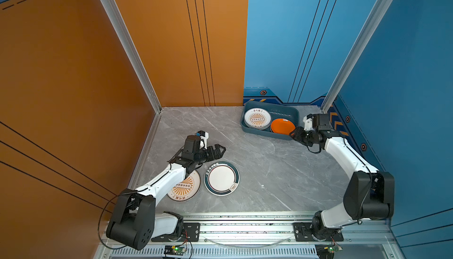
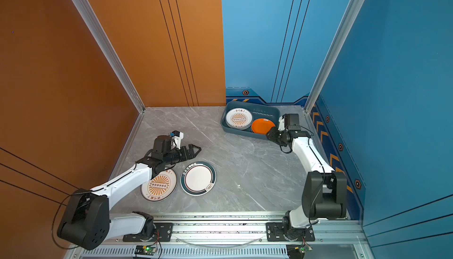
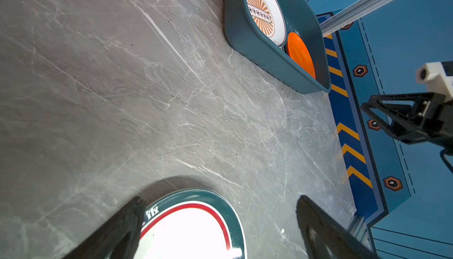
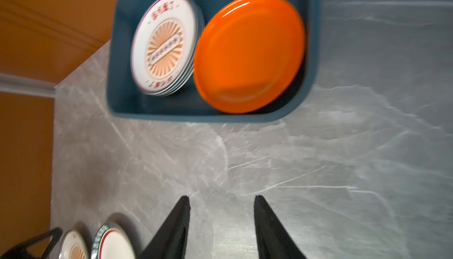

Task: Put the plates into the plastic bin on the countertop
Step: 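Withdraw the left gripper from the bin while the right gripper reaches the white green-rimmed plate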

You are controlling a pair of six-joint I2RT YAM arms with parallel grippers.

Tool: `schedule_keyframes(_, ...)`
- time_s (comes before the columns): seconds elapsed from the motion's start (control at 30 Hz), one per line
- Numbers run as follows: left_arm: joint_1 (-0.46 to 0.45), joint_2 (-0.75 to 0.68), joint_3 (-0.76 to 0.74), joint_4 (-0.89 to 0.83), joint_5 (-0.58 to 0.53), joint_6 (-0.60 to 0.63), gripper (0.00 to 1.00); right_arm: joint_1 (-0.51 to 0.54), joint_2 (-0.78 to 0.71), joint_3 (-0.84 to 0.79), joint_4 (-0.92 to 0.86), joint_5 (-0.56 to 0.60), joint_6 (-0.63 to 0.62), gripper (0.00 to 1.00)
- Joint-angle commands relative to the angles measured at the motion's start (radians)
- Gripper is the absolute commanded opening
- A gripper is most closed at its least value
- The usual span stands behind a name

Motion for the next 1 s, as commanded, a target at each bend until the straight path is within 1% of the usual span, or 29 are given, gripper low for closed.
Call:
schedule_keyframes(0.0,0.02,-0.015,-0.002,-0.021,-0.028,-0.01,0.98,0.09,-0.06,-0.124,0.069,-0.136,0.037,0.46)
schedule_keyframes(0.17,0.027,-0.021,0.015,-0.021,-0.041,-0.016,0.98,0.248,-0.162,-0.314,0.216,-0.109,0.16,0.46)
schedule_keyframes(0.33,0.028,-0.014,0.026,-0.018,-0.049,-0.027,0.98,0.366,-0.198,-0.418,0.346,-0.044,0.265,0.47)
schedule_keyframes(0.4,0.03,-0.008,0.024,-0.01,-0.048,-0.038,0.98,0.406,-0.17,-0.434,0.396,-0.035,0.297,0.47)
schedule_keyframes(0.6,0.03,0.0,0.021,0.015,-0.041,-0.063,0.98,0.509,-0.025,-0.443,0.551,-0.017,0.37,0.47)
schedule_keyframes(0.73,0.03,-0.01,0.019,0.003,-0.051,-0.056,0.98,0.558,0.071,-0.433,0.648,-0.013,0.414,0.47)
schedule_keyframes(0.97,0.033,-0.008,0.021,-0.001,-0.054,-0.051,0.98,0.635,0.223,-0.387,0.764,-0.033,0.472,0.46)
